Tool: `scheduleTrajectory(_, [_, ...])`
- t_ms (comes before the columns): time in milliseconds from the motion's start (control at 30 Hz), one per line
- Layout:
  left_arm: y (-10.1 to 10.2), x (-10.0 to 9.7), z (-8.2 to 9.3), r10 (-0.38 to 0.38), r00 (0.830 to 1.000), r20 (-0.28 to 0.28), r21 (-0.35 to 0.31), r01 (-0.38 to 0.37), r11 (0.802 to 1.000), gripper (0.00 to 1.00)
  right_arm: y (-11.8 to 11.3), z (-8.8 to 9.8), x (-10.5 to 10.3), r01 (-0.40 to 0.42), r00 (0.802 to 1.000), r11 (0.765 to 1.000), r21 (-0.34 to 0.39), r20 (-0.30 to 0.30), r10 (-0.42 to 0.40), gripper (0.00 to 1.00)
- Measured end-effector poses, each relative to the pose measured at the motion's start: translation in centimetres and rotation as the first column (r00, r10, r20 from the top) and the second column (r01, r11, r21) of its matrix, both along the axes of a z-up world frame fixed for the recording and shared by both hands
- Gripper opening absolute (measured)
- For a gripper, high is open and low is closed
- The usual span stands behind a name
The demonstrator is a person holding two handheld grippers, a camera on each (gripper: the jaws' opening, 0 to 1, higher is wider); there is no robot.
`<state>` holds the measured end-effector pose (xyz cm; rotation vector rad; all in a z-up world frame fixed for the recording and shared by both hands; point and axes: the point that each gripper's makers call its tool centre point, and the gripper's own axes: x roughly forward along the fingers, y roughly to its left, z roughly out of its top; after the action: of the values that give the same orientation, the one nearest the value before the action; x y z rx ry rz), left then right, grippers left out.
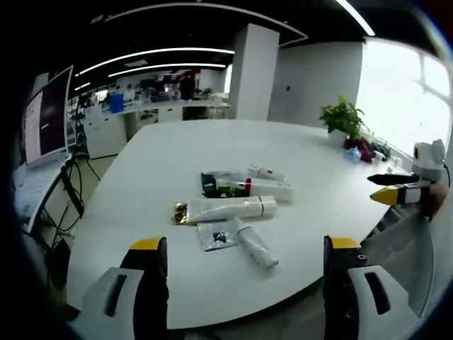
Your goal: Arrange the skincare products in the storage area until every visible bottle or jar stands upright without overlapping.
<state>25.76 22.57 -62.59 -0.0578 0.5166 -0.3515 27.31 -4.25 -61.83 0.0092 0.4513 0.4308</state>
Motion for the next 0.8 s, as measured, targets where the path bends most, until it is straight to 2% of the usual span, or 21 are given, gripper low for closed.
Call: scheduleTrajectory(800, [-0.13, -0.12, 0.09, -0.008, 1.0, 0.006, 0.004, 0.008, 1.0, 0.85, -0.04, -0.42, -0.14, 0.002, 1.0, 1.0, -0.004, -0.02, -0.002, 0.87])
